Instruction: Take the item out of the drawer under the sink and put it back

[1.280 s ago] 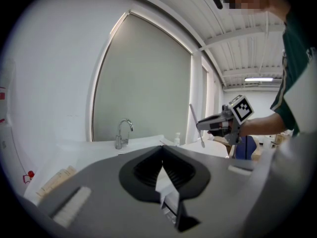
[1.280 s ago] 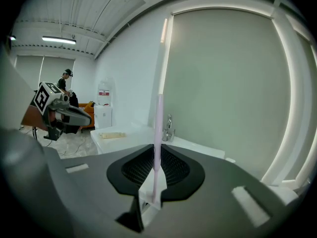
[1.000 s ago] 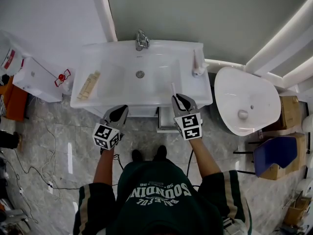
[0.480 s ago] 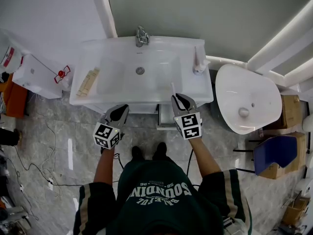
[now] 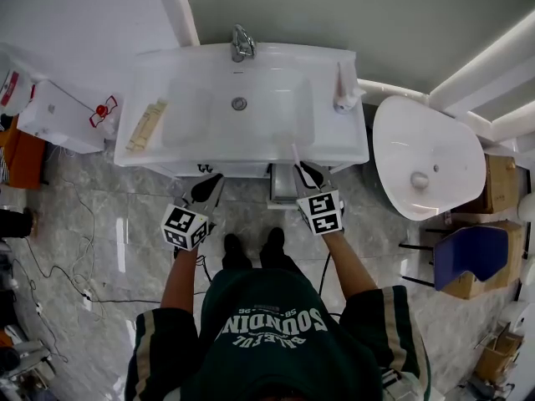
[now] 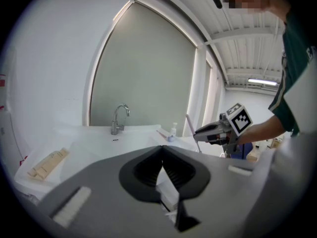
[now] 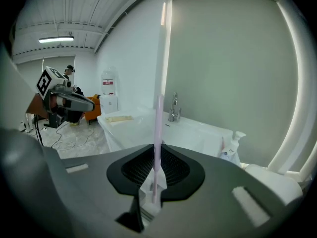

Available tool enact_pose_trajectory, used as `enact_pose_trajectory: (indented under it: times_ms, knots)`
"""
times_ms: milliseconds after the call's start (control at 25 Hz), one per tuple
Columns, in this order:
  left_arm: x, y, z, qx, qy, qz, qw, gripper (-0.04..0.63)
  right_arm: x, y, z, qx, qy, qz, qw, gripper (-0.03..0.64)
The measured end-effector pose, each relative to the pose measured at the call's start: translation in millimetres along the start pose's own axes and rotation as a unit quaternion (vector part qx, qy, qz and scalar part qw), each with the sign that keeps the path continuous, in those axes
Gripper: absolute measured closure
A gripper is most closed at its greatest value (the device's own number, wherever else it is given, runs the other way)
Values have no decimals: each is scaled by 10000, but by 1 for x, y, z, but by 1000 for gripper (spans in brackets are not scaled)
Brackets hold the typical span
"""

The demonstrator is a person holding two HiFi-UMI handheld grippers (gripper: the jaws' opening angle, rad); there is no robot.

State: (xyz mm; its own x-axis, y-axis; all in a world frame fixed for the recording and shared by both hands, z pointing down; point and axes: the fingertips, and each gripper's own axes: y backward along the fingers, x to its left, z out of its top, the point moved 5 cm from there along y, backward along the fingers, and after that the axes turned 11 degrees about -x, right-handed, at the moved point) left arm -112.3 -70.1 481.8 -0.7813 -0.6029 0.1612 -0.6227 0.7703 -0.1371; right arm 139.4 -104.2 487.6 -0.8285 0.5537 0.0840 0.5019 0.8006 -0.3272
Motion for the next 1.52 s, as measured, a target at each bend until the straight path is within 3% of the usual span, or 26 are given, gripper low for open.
enact_pose_trajectory:
  times_ms: [440,840,1280,1520]
  knots:
    - [-5,-3,-30,313,243,61,9992,545,14,-2,-101,1019,-125,320,9942,569]
    - [-4,-19,-58,542,411,136,9976,545,18,-19,-184,1968,48,714,9778,569]
    - [-8,-38,-96,721,608,347,9949,545,-4,-74,-281,2890,251,837,9533,569]
    - [-3,-41,-115,868,714,533,9922,545,-18,-114,-319,3151,291,844,9448,569]
